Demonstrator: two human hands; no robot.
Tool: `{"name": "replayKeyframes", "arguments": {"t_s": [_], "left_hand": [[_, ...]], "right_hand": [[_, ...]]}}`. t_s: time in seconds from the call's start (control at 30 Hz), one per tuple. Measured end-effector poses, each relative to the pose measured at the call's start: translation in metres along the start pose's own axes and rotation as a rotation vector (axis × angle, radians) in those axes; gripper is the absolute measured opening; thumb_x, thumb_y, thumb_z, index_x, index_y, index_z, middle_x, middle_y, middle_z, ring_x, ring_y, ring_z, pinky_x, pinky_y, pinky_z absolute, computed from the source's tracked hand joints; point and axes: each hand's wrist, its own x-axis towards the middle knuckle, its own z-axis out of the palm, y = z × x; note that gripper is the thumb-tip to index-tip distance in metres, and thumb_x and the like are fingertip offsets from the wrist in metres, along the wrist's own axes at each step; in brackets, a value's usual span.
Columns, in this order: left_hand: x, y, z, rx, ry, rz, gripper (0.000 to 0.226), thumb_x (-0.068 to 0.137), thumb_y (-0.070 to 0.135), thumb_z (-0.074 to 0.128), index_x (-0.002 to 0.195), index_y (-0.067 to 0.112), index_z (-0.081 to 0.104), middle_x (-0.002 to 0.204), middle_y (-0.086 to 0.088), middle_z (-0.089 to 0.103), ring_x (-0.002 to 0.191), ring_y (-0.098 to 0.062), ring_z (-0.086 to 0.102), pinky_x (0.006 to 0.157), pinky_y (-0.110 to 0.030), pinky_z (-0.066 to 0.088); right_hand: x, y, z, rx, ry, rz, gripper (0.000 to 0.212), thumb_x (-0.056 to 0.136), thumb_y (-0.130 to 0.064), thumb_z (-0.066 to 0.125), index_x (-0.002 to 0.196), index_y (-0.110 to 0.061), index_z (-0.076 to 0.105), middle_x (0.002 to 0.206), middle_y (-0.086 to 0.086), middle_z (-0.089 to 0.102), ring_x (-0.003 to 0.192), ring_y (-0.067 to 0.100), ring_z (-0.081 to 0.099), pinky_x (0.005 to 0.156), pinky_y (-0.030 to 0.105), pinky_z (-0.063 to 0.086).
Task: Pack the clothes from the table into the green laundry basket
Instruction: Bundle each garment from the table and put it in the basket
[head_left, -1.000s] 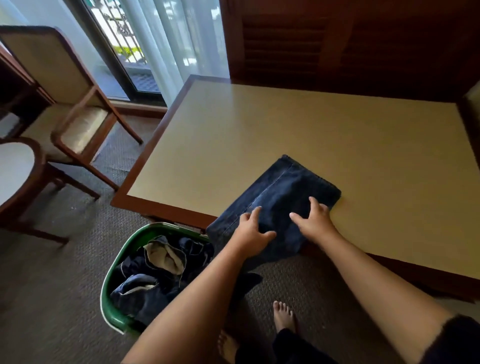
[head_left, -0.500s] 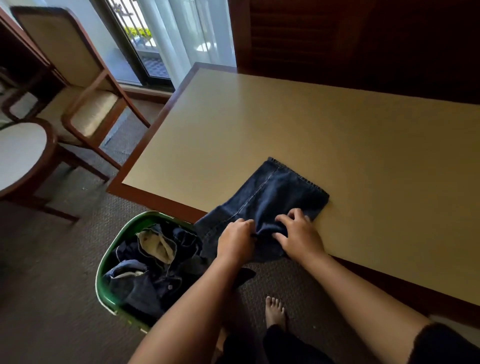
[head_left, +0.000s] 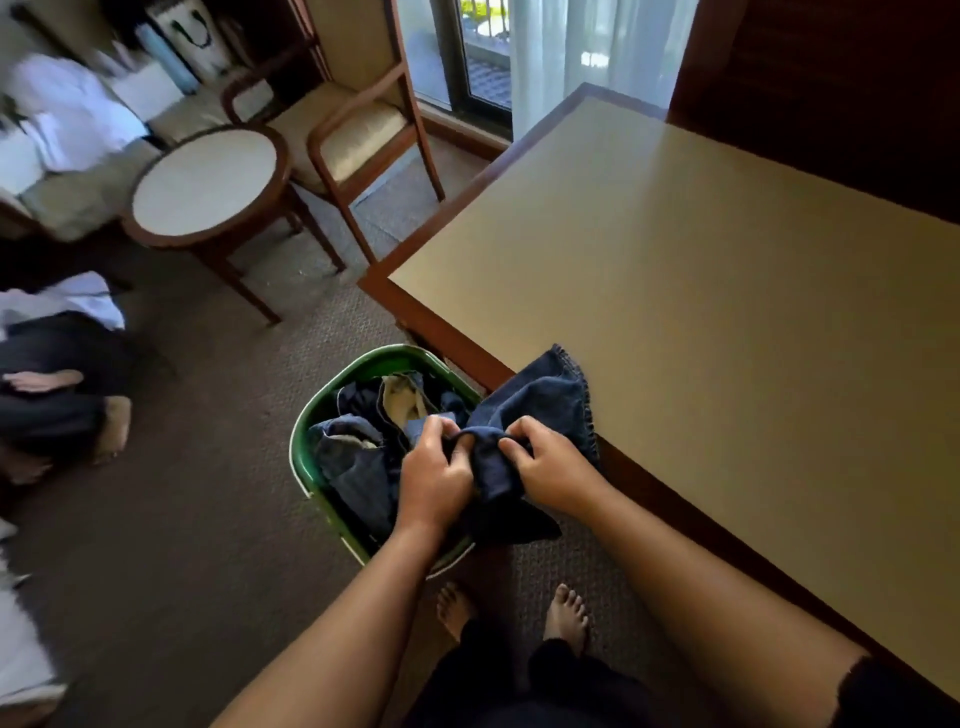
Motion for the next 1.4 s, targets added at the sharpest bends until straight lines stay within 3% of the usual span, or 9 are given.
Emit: {"name": "replayKeyframes", "arguments": {"t_s": [0.2,0.37,0.53,0.7,0.83,0.97,1.07,1.27,1.4], "left_hand": [[0.000,-0.043,-0.034,0.084,0.226,0.033,0.010,0.097,0.025,0.065,0.095,0.023,0.055,0.089,0.003,0.068,0.082,-0.024,0.067,0.073,-0.036,0.051],[0.021,-0.101,-0.034,0.424,0.210,0.019,0.015,0.091,0.032,0.068,0.100,0.020,0.066,0.105,-0.004,0.058,0.096,-0.031,0.061,0.076,-0.045,0.053],[0.048,-0.160,-0.020,0.646,0.104,0.039,0.020,0.088,0.036,0.067,0.101,0.021,0.065,0.134,-0.008,0.054,0.129,-0.036,0.048,0.101,-0.052,0.044],[0.082,-0.219,0.004,0.642,-0.214,-0.030,0.038,0.099,0.043,0.048,0.134,0.027,0.048,0.168,-0.001,0.022,0.154,-0.043,0.013,0.118,-0.065,0.023],[0.105,-0.268,0.020,0.612,-0.464,-0.093,0.059,0.102,0.047,0.040,0.156,0.043,0.016,0.166,0.007,0.021,0.149,-0.039,0.023,0.111,-0.063,0.035],[0.113,-0.289,0.031,0.581,-0.579,-0.135,0.060,0.100,0.048,0.042,0.156,0.046,0.019,0.162,0.008,0.024,0.142,-0.038,0.033,0.101,-0.059,0.045],[0.108,-0.285,0.030,0.597,-0.539,-0.138,0.059,0.099,0.050,0.042,0.155,0.045,0.021,0.161,0.010,0.027,0.142,-0.037,0.032,0.100,-0.058,0.042],[0.080,-0.259,0.021,0.660,-0.289,-0.042,0.058,0.093,0.047,0.050,0.148,0.032,0.041,0.146,0.007,0.048,0.136,-0.027,0.038,0.100,-0.054,0.039],[0.060,-0.234,0.028,0.567,-0.197,0.118,0.047,0.093,0.037,0.056,0.140,0.027,0.055,0.134,0.003,0.057,0.129,-0.025,0.044,0.097,-0.048,0.039]], "right_hand": [[0.029,-0.024,0.053,-0.047,-0.147,-0.012,0.013,0.100,-0.041,0.053,0.106,-0.030,0.058,0.102,-0.006,0.066,0.092,0.009,0.062,0.076,0.028,0.045],[0.062,-0.009,0.105,-0.199,-0.133,0.046,0.022,0.098,-0.040,0.056,0.113,-0.024,0.058,0.124,0.008,0.053,0.111,0.028,0.055,0.101,0.039,0.045],[0.105,0.021,0.159,-0.492,-0.160,0.053,0.021,0.092,-0.044,0.052,0.105,-0.028,0.057,0.127,0.010,0.050,0.123,0.039,0.044,0.102,0.051,0.042],[0.151,0.050,0.212,-0.698,-0.243,0.104,0.033,0.092,-0.036,0.048,0.123,-0.028,0.053,0.160,0.009,0.023,0.150,0.034,0.009,0.120,0.056,0.012],[0.165,0.086,0.237,-0.712,-0.272,0.114,0.040,0.090,-0.029,0.051,0.129,-0.021,0.051,0.147,0.012,0.041,0.139,0.036,0.030,0.114,0.052,0.028],[0.164,0.114,0.246,-0.620,-0.266,0.124,0.026,0.093,-0.027,0.056,0.116,-0.016,0.050,0.128,0.015,0.052,0.122,0.037,0.043,0.101,0.046,0.039],[0.160,0.114,0.241,-0.484,-0.246,0.134,0.035,0.093,-0.027,0.061,0.124,-0.016,0.050,0.126,0.017,0.056,0.119,0.038,0.050,0.098,0.045,0.045],[0.132,0.094,0.202,-0.225,0.223,0.152,0.019,0.100,-0.029,0.055,0.112,-0.020,0.066,0.105,-0.003,0.068,0.102,0.018,0.064,0.085,0.034,0.052],[0.102,0.106,0.178,-0.098,0.444,0.343,0.017,0.098,-0.027,0.046,0.105,-0.030,0.061,0.111,-0.007,0.056,0.107,0.020,0.056,0.092,0.045,0.051]]}}
